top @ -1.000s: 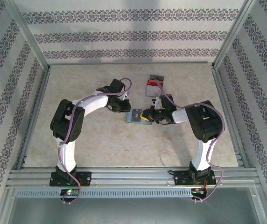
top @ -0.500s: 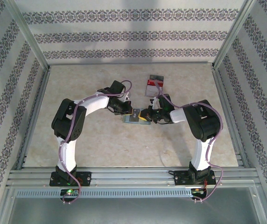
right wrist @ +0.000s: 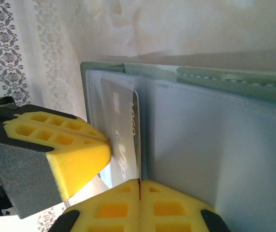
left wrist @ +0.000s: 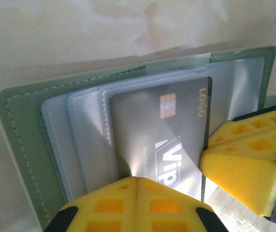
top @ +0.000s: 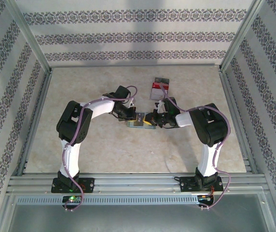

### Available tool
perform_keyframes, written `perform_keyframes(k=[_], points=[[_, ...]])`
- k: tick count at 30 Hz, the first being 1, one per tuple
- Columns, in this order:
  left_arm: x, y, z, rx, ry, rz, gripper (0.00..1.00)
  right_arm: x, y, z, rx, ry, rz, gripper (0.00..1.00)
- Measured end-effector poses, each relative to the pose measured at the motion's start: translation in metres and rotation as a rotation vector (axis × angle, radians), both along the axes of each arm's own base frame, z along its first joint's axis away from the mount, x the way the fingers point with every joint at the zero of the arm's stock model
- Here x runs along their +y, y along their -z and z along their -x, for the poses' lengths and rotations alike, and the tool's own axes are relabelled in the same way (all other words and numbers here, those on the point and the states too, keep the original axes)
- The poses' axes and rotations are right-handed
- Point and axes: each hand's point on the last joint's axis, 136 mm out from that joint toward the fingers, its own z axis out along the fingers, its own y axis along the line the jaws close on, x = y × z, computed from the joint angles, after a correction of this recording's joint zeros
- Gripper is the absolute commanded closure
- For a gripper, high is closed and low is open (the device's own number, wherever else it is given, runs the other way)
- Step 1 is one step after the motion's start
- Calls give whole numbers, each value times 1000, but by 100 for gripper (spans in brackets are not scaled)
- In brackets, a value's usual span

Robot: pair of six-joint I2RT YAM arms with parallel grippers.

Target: Take the credit cards out of the card holder

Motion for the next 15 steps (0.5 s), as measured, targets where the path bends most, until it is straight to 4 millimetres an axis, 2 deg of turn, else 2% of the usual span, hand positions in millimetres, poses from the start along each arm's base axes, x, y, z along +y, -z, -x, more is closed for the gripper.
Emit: perform_keyframes(k=[15], points=[[2, 2, -2, -34, 19, -46, 96, -3, 0, -1, -23, -7, 5, 99]])
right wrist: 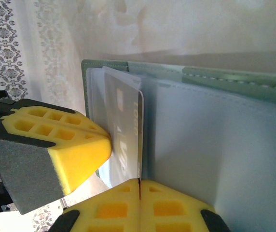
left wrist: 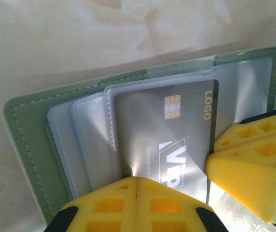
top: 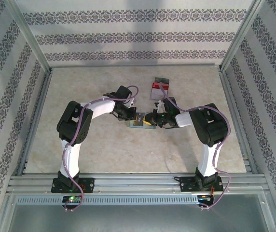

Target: Take the credit cards out of the card holder

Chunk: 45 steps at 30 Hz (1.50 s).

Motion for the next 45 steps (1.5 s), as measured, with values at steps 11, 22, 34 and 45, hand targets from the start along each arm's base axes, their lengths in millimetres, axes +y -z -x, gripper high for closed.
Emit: perform_keyframes(k=[11, 22, 34, 45], points=[[2, 1, -1, -14, 1, -19, 97, -10, 0, 2, -12, 5, -10, 100], [2, 1, -1, -13, 1, -18, 97, -23, -2, 4, -7, 28, -8, 100], [-7, -6, -2, -18, 18, 40, 67, -47, -14, 5, -45, 56, 0, 100], [-3, -57, -20, -134, 3, 130, 56, -44, -31, 6, -97, 19, -34, 100]])
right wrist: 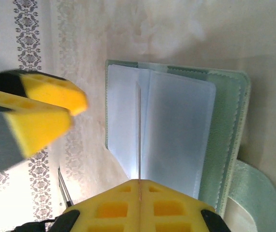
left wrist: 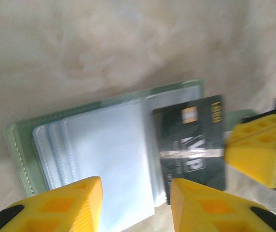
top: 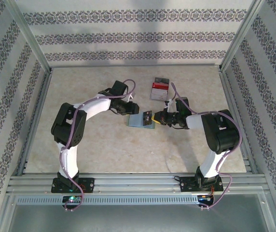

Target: Take the credit cards out of the card holder

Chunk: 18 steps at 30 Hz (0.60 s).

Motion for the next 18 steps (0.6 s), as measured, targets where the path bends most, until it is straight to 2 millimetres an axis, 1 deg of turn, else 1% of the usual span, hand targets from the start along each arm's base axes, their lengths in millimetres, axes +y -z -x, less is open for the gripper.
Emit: perform_keyframes(k=[4, 6, 7, 10, 13, 18], points=[[8, -42, -8, -117, 5, 96, 47, -3, -5, -1, -24, -8, -8, 100], [14, -57, -9, -165, 20, 149, 41, -7, -9, -3, -45, -8, -11, 100], [17, -63, -9, -195, 32, 175, 36, -8, -12, -4, -60, -11, -12, 100], [25, -71, -4, -283, 88, 206, 22, -12, -21, -6, -113, -25, -10, 100], [25, -74, 6, -387, 189, 210, 16, -13, -33, -9, -179, -48, 1, 100], [15, -90, 12, -599, 387, 227, 15, -13, -53, -18, -300, -97, 29, 100]])
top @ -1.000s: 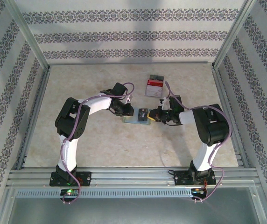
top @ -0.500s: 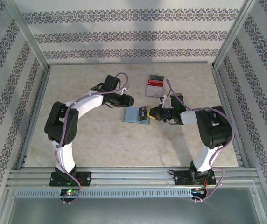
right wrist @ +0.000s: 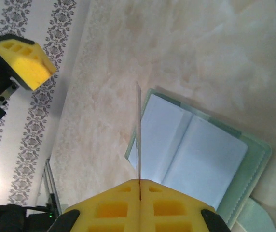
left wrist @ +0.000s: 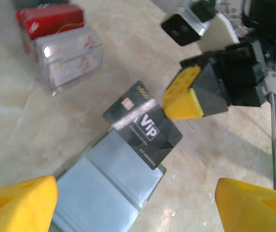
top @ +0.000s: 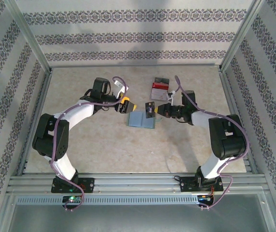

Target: Take the credit cards out of the card holder

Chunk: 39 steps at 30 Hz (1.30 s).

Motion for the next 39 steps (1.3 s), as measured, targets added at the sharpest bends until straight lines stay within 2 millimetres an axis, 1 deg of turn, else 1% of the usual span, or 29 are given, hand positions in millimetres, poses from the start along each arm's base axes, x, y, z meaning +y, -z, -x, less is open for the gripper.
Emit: perform_keyframes(k=[3, 6, 8, 10, 12, 15, 19, 23, 26, 30, 33, 36, 39], points=[[-7, -12, -1, -125, 99, 2, 15, 0, -7, -2, -64, -32, 26, 100], [-15, -24, -11, -250, 188, -3, 19, 0, -12, 0, -120, -69, 60, 100], [-20, -29, -17, -316, 247, -12, 33, 0, -17, 2, -159, -97, 85, 100], [-23, -29, -21, -355, 300, -25, 41, 0, -23, 1, -197, -121, 105, 100], [-27, -26, -24, -380, 361, -39, 43, 0, -27, -1, -227, -143, 123, 100], [-32, -18, -28, -406, 446, -64, 43, 0, -31, -1, -255, -169, 144, 100], [-39, 3, -22, -385, 535, -89, 43, 0, -32, 1, -276, -196, 163, 100], [-47, 16, -18, -363, 587, -96, 43, 0, -31, 3, -284, -217, 176, 100], [-51, 18, -16, -361, 609, -97, 43, 0, -30, 5, -289, -229, 183, 100], [-57, 15, -14, -371, 630, -97, 44, 2, -31, 6, -301, -249, 191, 100], [-62, 15, -11, -371, 648, -96, 46, 6, -32, 6, -310, -264, 193, 100], [-67, 19, -7, -362, 673, -97, 51, 13, -33, 8, -318, -287, 194, 100], [-71, 25, -2, -346, 695, -99, 62, 17, -33, 9, -326, -302, 196, 100]])
